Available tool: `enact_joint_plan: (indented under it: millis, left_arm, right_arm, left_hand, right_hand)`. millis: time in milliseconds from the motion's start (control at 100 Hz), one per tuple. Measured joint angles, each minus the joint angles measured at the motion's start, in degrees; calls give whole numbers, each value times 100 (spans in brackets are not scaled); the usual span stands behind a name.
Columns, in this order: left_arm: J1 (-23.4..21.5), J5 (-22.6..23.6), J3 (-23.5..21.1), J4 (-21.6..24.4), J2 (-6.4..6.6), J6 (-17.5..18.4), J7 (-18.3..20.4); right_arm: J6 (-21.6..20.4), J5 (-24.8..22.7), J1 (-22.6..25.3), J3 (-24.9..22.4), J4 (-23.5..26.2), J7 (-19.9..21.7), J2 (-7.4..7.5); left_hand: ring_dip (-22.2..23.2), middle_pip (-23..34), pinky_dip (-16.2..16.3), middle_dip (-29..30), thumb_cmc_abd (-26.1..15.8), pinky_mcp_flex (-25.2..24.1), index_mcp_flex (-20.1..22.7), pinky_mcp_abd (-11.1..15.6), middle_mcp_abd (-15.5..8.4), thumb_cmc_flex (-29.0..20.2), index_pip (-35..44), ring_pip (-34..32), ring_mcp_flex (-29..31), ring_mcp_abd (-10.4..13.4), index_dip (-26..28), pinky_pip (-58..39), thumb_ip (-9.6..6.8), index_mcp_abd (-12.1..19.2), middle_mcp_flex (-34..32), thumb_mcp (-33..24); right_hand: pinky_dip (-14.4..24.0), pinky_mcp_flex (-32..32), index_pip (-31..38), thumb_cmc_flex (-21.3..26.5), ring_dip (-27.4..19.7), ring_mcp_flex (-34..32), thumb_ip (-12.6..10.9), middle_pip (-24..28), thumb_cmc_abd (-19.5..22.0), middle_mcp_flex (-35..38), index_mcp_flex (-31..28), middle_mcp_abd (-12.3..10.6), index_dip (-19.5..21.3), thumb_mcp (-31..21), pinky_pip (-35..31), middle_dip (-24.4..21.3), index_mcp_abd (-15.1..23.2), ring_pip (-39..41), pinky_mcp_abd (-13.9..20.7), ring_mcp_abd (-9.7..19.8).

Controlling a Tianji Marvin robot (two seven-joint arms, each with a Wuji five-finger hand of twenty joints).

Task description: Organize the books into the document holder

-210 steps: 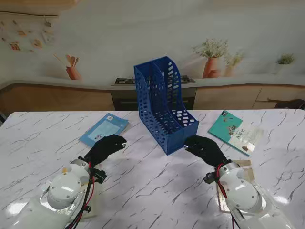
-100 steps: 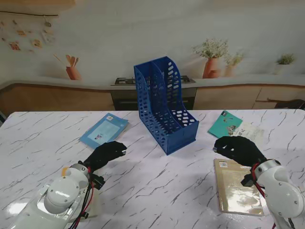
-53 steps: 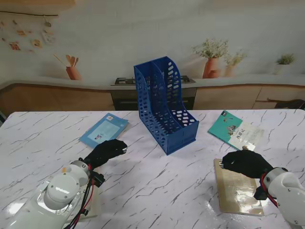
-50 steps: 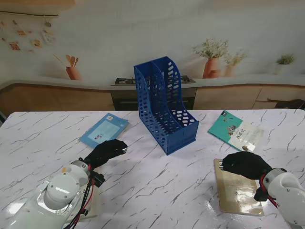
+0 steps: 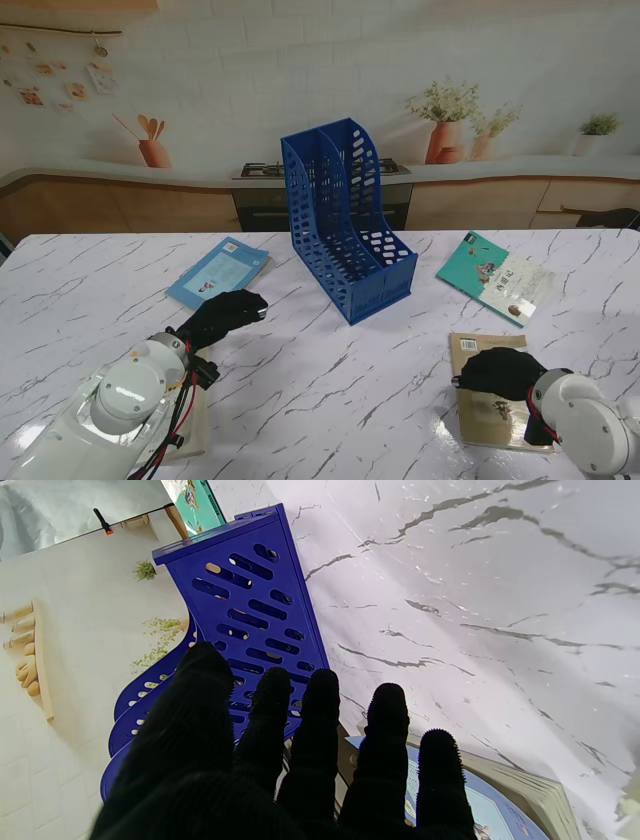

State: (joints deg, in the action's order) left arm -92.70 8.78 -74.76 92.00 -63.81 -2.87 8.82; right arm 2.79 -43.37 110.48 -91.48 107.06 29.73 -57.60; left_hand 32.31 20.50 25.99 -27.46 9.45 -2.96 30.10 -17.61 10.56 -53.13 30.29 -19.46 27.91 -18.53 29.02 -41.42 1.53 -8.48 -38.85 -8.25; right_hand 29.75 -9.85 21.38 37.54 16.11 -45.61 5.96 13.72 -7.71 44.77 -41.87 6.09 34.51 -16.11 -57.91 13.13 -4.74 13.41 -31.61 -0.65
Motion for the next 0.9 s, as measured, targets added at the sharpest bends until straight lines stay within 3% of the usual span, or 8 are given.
enact_joint_plan:
  millis: [380,620,650,700,740,810,860,900]
  left_arm:
    - [23,-19,21,-32,0,40,-1]
    - [39,-44,50,-78,0,82,-2]
    - [46,-52,60,-92,0,93,4]
    - [57,-63,74,-113,1,112,21]
    - [64,-67,84,-130,2,124,38]
    - [75,-72,96,-150,4,140,64]
    - [76,-75,99,-153,5,142,75]
    - [77,-80,101,-153,5,142,77]
  right_arm:
    - [35,459,-437,318,-162,354,175]
    - [-56,683,-535,483,-277,140,180]
    - [-86,683,-535,511,-308,34,174]
    - [-143,645,-521,562,-388,-311,146]
    - [-209,516,-481,640,-517,-870,97]
    - [-231,163,-384,722,-742,-1797,-54]
    - [-173,95,-331,708,-783,-2004,-146]
    - [-95,97,-320,697,-777,-2000,-187]
  left_hand:
    - [0,0,0,0,-2,0,0,0,0,0,0,0,0,1,0,0,0,0,0,1]
    - [0,-1,0,0,-3,14,0,0,0,0,7,0,0,2,0,2,0,0,0,1]
    - [0,-1,0,0,-3,24,0,0,0,0,15,0,0,2,0,2,0,0,0,1]
    - [0,-1,0,0,-3,68,0,1,0,0,40,0,0,2,0,2,0,0,0,1]
    - [0,-1,0,0,-3,76,0,1,0,0,50,0,0,2,0,2,0,0,0,1]
    - [0,-1,34,0,-3,135,0,10,0,-1,61,0,0,2,0,2,0,0,0,1]
    - [0,-1,45,0,-3,153,0,59,0,-1,63,0,0,2,0,2,0,0,0,1]
    - [0,-1,50,0,-3,212,0,96,0,-1,65,0,0,2,0,-27,0,0,0,1]
  right_hand:
    - [-150,71,-38,110,100,47,0,53,278,29,1,148,-8,119,-52,-113,-124,530,0,-1225]
    - [-191,-215,-54,477,181,5,-1,374,424,58,-80,174,-8,209,-356,-124,-140,982,2,-2152]
    - [-197,-464,311,553,214,-169,-1,541,321,349,-218,184,-120,-99,-578,-78,-143,1029,2,-2223]
    - [-285,-776,911,517,214,-586,-1,758,-65,698,-352,181,-476,-775,-828,29,-139,1029,2,-2216]
    - [-353,-1122,1635,450,336,-1130,-1,969,-575,1108,-492,165,-810,-1540,-1091,99,-55,1349,21,-1925]
    - [-450,-1621,2227,409,631,-1461,74,1104,-1040,1554,-774,124,-1067,-2131,-1325,208,21,1834,79,-1318]
    - [-469,-1807,2454,315,702,-1465,133,1129,-1227,1710,-827,96,-1190,-2336,-1391,237,70,1973,79,-1202]
    - [-479,-2075,2669,268,706,-1785,200,1199,-1418,1960,-926,23,-1310,-2541,-1487,330,134,2033,119,-826]
